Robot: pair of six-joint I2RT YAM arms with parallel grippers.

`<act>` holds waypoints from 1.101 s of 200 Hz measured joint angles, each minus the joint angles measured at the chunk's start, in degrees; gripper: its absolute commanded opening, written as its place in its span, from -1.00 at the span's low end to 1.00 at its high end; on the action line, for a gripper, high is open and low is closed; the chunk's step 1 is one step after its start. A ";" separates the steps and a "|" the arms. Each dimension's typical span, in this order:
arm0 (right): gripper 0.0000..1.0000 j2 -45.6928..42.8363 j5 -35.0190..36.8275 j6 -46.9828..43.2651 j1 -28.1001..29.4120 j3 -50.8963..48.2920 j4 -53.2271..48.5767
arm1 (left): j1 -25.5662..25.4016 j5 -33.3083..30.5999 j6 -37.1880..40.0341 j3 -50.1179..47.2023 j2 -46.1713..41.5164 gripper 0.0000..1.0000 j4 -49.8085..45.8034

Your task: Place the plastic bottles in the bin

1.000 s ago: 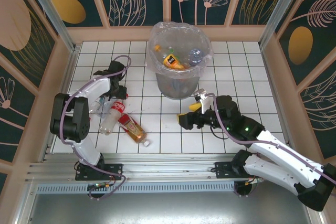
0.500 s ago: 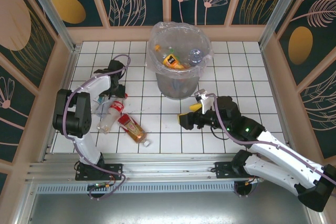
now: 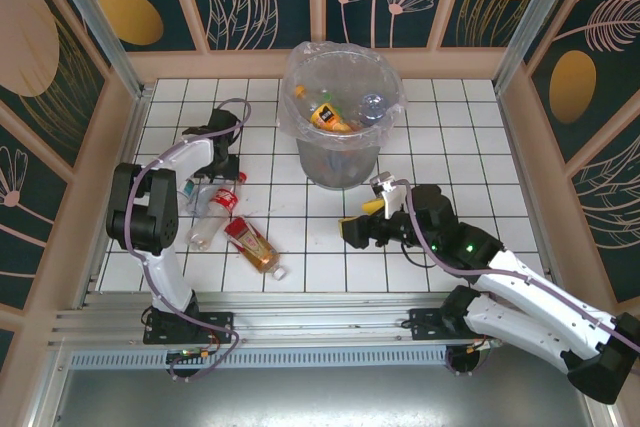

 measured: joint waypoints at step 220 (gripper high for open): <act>0.74 1.03 0.48 0.44 0.02 0.00 0.02 | 2.99 7.72 -0.94 4.98 2.99 0.11 4.24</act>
